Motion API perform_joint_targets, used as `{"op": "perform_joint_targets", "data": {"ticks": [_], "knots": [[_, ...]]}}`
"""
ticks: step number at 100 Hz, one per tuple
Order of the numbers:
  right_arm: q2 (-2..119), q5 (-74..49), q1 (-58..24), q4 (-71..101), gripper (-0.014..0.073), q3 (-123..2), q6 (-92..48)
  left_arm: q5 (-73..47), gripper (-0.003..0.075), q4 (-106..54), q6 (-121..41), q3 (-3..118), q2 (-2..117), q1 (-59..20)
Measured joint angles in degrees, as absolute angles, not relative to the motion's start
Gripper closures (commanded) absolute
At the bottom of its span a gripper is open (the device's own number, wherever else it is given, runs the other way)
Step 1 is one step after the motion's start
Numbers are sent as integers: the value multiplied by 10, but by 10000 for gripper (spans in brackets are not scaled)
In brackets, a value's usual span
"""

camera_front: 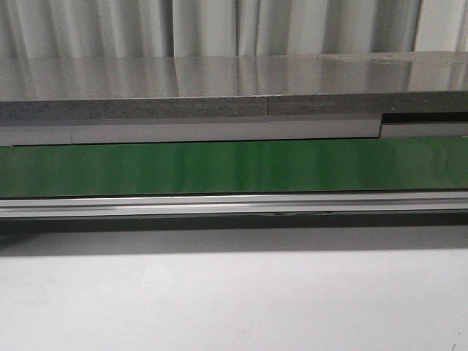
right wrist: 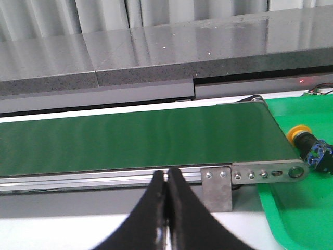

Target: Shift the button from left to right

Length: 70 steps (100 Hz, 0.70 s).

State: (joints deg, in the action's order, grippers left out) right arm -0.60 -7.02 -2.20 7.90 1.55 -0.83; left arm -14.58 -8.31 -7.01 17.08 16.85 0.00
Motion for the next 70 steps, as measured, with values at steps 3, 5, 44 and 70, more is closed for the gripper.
{"op": "perform_joint_targets", "data": {"ticks": [3, 5, 44, 70], "knots": [[-6, -70, -22, 79, 661, 16, -8, -146, 741, -83, -70, 171, 169, 0], [-6, -70, -22, 79, 661, 16, -8, -146, 741, -83, -70, 171, 169, 0], [-6, -70, -22, 79, 661, 16, -8, -141, 741, -54, -71, 168, 169, 0], [-6, -70, -22, 79, 661, 16, -8, -115, 741, -48, -71, 100, 155, 0]]}}
